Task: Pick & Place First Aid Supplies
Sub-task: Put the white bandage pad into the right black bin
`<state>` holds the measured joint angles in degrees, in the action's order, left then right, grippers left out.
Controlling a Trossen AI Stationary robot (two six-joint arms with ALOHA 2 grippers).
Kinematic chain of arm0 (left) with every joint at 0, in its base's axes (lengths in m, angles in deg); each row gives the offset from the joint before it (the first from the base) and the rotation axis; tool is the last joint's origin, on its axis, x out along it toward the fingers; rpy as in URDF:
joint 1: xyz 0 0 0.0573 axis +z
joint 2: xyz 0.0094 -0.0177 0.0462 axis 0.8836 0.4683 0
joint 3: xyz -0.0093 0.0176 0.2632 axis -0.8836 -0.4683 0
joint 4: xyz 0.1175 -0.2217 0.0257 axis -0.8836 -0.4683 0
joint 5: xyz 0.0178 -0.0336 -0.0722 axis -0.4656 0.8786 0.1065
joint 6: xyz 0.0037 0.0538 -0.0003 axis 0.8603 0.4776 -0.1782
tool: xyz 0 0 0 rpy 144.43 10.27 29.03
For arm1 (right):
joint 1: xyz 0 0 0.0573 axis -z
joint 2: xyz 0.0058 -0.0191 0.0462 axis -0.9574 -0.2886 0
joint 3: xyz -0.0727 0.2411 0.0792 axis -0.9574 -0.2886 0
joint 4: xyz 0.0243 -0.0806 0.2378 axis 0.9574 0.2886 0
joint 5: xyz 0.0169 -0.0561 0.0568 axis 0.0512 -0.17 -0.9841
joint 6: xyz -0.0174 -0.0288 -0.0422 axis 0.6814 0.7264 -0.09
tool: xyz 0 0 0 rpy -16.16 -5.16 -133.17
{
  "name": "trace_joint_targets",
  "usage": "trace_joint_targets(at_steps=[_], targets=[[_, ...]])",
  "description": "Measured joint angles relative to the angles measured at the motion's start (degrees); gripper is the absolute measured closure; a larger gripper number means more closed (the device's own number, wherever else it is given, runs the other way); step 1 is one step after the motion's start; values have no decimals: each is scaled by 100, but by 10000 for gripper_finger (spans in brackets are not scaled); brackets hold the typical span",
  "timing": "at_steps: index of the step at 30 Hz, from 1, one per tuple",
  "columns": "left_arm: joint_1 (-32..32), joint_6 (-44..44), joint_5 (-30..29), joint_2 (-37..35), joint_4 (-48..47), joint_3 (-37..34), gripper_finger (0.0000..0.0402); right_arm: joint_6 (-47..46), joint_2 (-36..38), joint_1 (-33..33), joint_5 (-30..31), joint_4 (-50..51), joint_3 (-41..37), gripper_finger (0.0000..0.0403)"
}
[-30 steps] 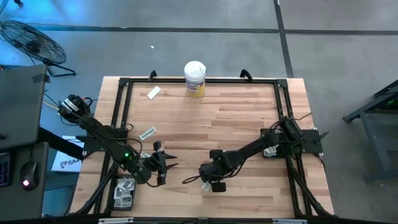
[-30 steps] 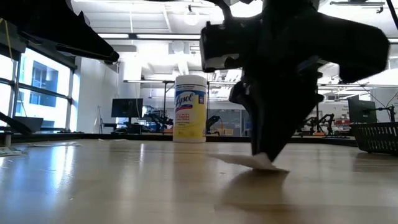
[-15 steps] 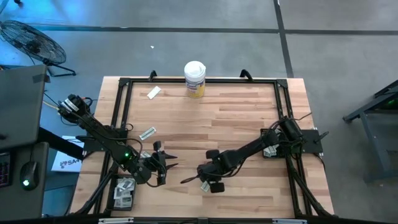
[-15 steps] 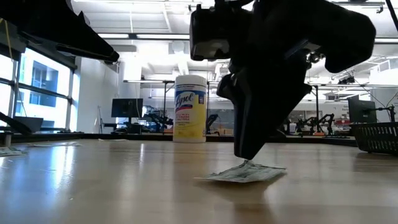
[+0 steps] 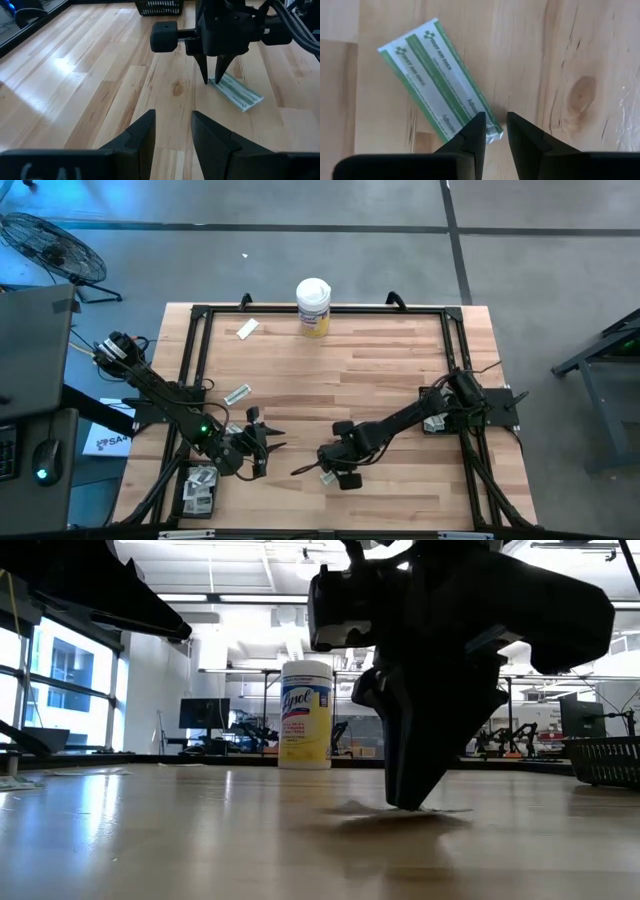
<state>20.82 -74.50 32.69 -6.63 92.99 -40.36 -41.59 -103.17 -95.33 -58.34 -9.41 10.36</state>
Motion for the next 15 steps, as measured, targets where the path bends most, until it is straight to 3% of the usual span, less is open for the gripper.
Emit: trace_joint_targets(at_steps=[15], targets=[[0,0,0,0,-9,0,279,-254,0,-2,-48,403,115,331]])
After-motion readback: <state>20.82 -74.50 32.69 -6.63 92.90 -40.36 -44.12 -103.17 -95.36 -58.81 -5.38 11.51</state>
